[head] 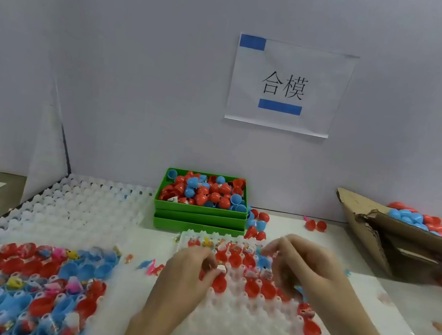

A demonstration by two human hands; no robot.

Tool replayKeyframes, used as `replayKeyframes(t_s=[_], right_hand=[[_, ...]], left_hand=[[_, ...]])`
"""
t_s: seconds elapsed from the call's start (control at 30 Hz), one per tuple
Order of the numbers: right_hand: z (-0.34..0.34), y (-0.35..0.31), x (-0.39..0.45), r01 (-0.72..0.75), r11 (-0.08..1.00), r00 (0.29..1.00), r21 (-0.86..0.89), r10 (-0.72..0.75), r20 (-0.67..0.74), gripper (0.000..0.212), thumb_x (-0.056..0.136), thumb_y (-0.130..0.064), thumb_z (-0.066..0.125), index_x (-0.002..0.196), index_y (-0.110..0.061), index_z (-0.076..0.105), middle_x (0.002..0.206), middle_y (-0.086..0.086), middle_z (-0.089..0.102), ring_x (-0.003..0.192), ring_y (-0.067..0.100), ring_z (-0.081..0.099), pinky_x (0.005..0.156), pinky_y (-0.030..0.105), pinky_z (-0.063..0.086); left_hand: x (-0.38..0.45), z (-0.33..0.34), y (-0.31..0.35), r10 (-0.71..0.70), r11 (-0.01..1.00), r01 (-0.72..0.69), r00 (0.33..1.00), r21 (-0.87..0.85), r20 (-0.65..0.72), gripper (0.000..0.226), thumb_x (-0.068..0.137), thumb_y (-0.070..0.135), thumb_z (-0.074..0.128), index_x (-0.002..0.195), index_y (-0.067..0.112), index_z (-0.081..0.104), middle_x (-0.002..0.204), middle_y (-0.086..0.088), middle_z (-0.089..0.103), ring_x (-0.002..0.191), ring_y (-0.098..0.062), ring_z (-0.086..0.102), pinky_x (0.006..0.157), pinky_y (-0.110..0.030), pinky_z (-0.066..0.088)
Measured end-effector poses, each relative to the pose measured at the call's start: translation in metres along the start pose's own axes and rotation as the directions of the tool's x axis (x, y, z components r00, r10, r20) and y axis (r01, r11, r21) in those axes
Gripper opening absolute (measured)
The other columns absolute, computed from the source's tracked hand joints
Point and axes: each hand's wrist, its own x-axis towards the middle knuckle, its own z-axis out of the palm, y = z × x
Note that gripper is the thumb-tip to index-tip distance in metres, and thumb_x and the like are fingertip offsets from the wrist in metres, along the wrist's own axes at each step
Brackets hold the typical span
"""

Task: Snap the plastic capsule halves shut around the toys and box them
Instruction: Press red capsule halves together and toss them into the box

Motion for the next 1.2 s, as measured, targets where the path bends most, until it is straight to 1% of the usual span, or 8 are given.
replayKeyframes(t_s=[0.07,0.2,0.37,0.5,0.67,0.93,1.07,1.2], right_hand=[[0.006,0.011,0.018,0.015,0.994,0.992,-0.107,-0.028,-0.120,0.029,0.103,-0.033,0.048,0.094,-0.021,0.074,0.063,0.001,0.063,0.053,0.015,0.056,0.050,0.019,0.047],[0.014,0.041,0.033,-0.005,0.986,0.979,-0.165,-0.029,-0.201,0.029,0.107,-0.026,0.047,0.094,-0.022,0.072,0.061,-0.004,0.063,0.051,0.009,0.055,0.050,0.016,0.046],[0.018,0.054,0.029,-0.017,0.982,0.983,-0.188,-0.018,-0.183,0.028,0.106,-0.027,0.048,0.093,-0.023,0.072,0.061,-0.005,0.064,0.051,0.007,0.059,0.051,0.013,0.046],[0.016,0.056,0.023,-0.039,0.979,0.979,-0.201,-0.002,-0.202,0.029,0.108,-0.024,0.048,0.092,-0.022,0.072,0.064,-0.004,0.066,0.054,0.007,0.061,0.053,0.014,0.047],[0.012,0.058,0.019,-0.045,0.973,0.972,-0.226,-0.010,-0.236,0.030,0.108,-0.023,0.048,0.090,-0.024,0.072,0.064,-0.007,0.067,0.054,0.009,0.061,0.053,0.013,0.047],[0.021,0.061,0.017,-0.033,0.952,0.972,-0.304,-0.040,-0.231,0.029,0.108,-0.023,0.050,0.088,-0.031,0.069,0.070,-0.015,0.067,0.064,0.009,0.065,0.060,0.017,0.054],[0.025,0.057,0.015,-0.039,0.953,0.965,-0.301,-0.042,-0.258,0.020,0.105,-0.019,0.056,0.106,-0.036,0.067,0.080,-0.020,0.069,0.084,-0.002,0.068,0.074,0.013,0.057],[0.026,0.051,0.014,-0.067,0.979,0.988,-0.192,0.039,-0.148,0.040,0.105,-0.017,0.058,0.140,-0.035,0.055,0.123,-0.017,0.068,0.100,0.001,0.071,0.085,0.011,0.055]], left_hand=[[0.003,0.008,-0.001,-0.016,0.998,0.015,1.000,0.063,0.011,0.012,0.096,0.042,0.072,0.093,0.035,0.064,0.095,0.016,0.064,0.087,-0.001,0.057,0.071,-0.006,0.042],[-0.004,0.020,-0.005,0.028,0.993,-0.031,0.999,0.118,0.029,0.021,0.091,0.054,0.073,0.099,0.039,0.061,0.101,0.021,0.063,0.094,0.000,0.057,0.082,-0.008,0.048],[-0.006,0.022,-0.002,0.041,0.982,-0.046,0.999,0.181,0.033,0.028,0.088,0.062,0.072,0.095,0.041,0.056,0.096,0.021,0.060,0.088,-0.002,0.057,0.082,-0.012,0.052],[-0.008,0.023,-0.003,0.039,0.989,-0.044,0.999,0.144,0.034,0.017,0.092,0.054,0.072,0.093,0.038,0.068,0.090,0.021,0.060,0.090,-0.002,0.053,0.079,-0.016,0.051],[-0.009,0.021,-0.008,0.024,0.990,-0.032,0.998,0.140,0.065,0.007,0.096,0.038,0.071,0.102,0.041,0.072,0.100,0.018,0.059,0.100,-0.004,0.052,0.087,-0.021,0.052],[-0.012,0.016,0.002,0.089,0.996,-0.089,0.996,-0.015,-0.006,0.016,0.091,0.016,0.078,0.094,0.031,0.075,0.095,0.020,0.069,0.093,0.004,0.061,0.082,-0.005,0.046],[-0.016,0.011,0.012,0.184,0.976,-0.194,0.977,-0.095,-0.106,0.021,0.087,0.010,0.082,0.096,0.028,0.077,0.094,0.023,0.070,0.098,0.002,0.065,0.085,-0.012,0.053],[-0.021,0.006,0.019,0.244,0.935,-0.285,0.949,-0.210,-0.200,0.026,0.086,0.011,0.084,0.099,0.032,0.077,0.098,0.026,0.072,0.102,0.000,0.068,0.085,-0.013,0.054]])
